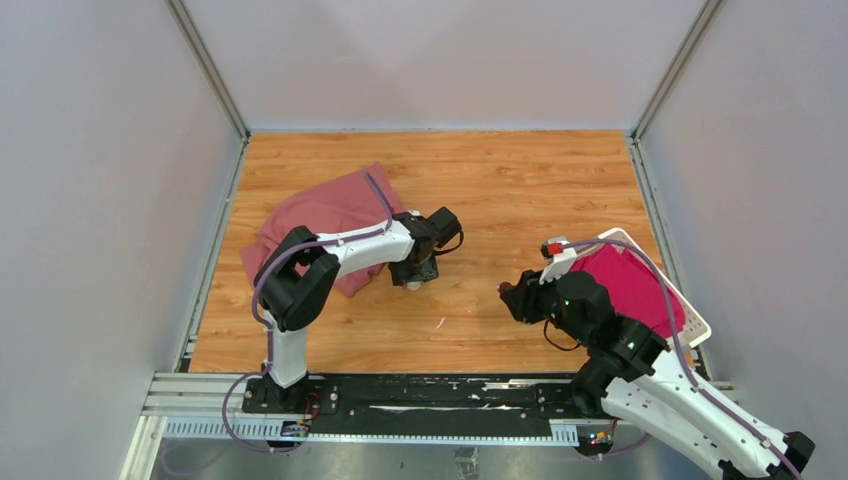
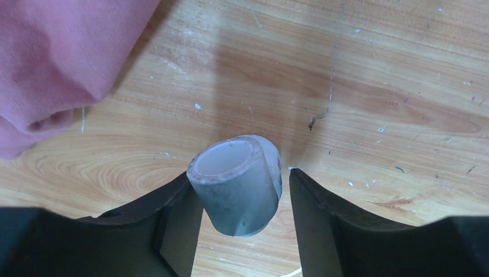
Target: Install the water faucets
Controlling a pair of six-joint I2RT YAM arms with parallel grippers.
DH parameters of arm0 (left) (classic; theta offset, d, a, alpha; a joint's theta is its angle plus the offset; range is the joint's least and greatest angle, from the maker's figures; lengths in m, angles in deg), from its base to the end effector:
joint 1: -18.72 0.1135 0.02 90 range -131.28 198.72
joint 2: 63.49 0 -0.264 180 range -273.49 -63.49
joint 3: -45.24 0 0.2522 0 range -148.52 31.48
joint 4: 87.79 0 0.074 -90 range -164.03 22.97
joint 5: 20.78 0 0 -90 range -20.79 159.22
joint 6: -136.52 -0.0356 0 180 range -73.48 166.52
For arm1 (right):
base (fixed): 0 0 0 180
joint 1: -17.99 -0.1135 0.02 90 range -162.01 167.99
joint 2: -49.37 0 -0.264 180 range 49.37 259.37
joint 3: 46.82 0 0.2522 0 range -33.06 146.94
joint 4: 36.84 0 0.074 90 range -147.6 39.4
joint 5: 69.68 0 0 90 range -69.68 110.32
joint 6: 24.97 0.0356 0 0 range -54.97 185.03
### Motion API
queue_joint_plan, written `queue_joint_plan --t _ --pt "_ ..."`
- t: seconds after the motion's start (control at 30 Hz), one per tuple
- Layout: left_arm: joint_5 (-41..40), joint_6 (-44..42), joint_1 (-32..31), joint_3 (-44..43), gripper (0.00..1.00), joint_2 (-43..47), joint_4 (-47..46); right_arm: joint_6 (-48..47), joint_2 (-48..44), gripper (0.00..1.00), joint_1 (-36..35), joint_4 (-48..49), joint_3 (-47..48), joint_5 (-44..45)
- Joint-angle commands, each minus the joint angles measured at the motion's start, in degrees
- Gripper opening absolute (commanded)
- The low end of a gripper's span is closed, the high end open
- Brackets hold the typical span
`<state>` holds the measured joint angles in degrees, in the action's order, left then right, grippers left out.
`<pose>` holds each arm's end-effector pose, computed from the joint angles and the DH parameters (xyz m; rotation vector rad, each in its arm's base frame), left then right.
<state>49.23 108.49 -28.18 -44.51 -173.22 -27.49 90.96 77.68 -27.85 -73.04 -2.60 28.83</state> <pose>0.2578 -0.2577 0.1699 -0.4028 2.7298 0.0920 0.0961 0.0914 0.2700 -0.2414 1.9692 0.6894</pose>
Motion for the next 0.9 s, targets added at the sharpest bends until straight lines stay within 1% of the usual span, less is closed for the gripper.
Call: queue_joint_plan --t 0.0,0.17,0.37,0.4,0.43,0.47,0.5,0.53,0.57,0.6,0.67,0.73,0.8,0.87 --pt "-3.0 -1.0 0.3 -1.2 0.57 0.6 0.1 0.5 0.2 0.0 0.6 1.1 -0.7 -0.6" --pt "-3.1 -0.6 0.5 -1.3 0.51 0.2 0.3 0.6 0.5 0.0 0.6 1.3 -0.6 -0.9" --pt "-3.0 -2.2 0.9 -1.5 0.49 -0.3 0.3 0.9 0.6 0.0 0.6 1.3 -0.7 -1.2" --pt "-3.0 -2.6 0.9 -1.5 0.46 -0.3 0.3 0.8 0.6 0.0 0.6 1.3 -0.7 -1.3" --pt "-3.1 -3.2 0.9 -1.6 0.33 -0.2 0.2 0.8 0.6 0.0 0.6 1.4 -0.7 -1.4" --pt "-2.9 -4.3 1.0 -1.7 0.23 -0.2 -0.1 0.9 0.7 0.0 0.6 1.5 -0.8 -1.4" --pt "-2.6 -6.1 1.1 -2.0 0.05 0.0 -0.4 0.8 0.7 0.0 0.6 1.4 -0.8 -1.5" --pt "-1.6 -7.9 1.6 -2.0 0.0 0.4 -1.2 0.5 0.8 0.0 0.6 1.4 -0.8 -1.8" --pt "0.5 -10.2 2.4 -1.4 0.0 1.3 -2.7 0.2 0.9 0.0 0.6 1.4 -0.8 -2.3" --pt "3.4 -14.7 3.4 -0.3 0.0 3.1 -5.0 -0.3 0.9 0.0 0.6 1.4 -0.8 -2.9" --pt "13.4 -22.1 6.2 2.1 0.0 6.3 -10.5 -1.7 0.8 0.0 0.6 1.1 -0.6 -4.2" --pt "24.7 -28.8 8.7 3.3 0.0 9.5 -12.6 -2.9 0.4 0.0 0.6 1.1 -0.6 -5.2" --pt "36.3 -33.5 10.8 4.7 0.0 12.8 -14.2 -4.7 -0.1 0.0 0.6 1.6 -0.6 -6.3" --pt "46.2 -36.2 12.1 5.8 0.0 16.2 -14.8 -6.3 -0.5 0.0 0.6 2.5 -0.3 -7.5"
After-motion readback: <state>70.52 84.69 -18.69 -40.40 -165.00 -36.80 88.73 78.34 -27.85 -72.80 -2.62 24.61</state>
